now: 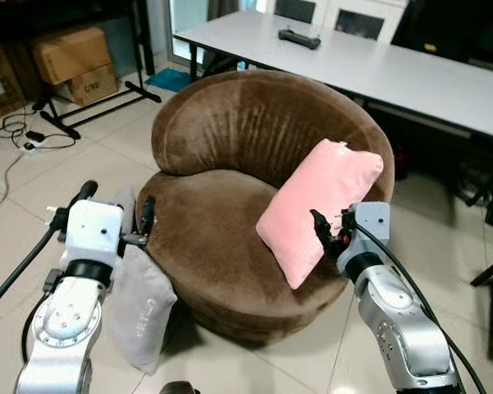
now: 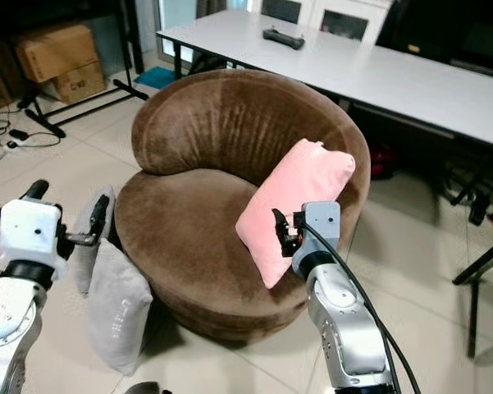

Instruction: Move the pillow to the sofa from floor

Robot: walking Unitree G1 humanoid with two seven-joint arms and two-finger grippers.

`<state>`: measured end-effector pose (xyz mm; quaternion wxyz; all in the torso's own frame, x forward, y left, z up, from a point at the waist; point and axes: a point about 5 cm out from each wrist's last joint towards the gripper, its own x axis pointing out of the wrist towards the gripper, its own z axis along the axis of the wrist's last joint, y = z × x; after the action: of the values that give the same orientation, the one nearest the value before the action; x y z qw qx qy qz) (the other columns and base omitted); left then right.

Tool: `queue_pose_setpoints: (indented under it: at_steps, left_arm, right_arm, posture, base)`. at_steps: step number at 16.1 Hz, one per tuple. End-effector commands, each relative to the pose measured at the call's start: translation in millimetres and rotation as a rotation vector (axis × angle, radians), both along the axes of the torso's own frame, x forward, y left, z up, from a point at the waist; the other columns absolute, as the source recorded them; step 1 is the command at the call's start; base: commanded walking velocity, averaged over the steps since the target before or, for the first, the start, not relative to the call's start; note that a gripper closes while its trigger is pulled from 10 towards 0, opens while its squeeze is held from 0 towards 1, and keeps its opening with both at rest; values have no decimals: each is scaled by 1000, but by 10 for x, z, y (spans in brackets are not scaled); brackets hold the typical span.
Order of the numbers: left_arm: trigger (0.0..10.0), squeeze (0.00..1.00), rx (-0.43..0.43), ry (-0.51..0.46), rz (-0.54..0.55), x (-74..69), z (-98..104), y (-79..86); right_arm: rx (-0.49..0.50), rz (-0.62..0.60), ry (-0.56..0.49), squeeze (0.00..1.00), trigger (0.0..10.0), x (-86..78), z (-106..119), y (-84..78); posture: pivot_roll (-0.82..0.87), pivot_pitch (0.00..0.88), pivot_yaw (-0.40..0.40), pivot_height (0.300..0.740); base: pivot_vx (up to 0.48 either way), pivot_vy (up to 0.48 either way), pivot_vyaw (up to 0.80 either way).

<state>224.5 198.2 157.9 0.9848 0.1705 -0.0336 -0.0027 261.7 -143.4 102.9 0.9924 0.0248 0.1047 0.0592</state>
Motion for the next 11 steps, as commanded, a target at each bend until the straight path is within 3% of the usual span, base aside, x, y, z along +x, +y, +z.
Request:
queue_pose_setpoints:
  at_steps: [1,11]
  left_arm:
    - [10000,0,3,8,-8,17,-11,1]
    - [10000,0,-8,10,-24,49,-35,-34]
  right_arm:
    - [-4,1,-10,0,10000,11,32,1]
    - [5,-4,-20,0,10000,20,67,-41]
  posture:
    - [99,0,-39,740]
    - [79,0,-35,740]
  base:
    - [0,439,0]
    - [0,438,0]
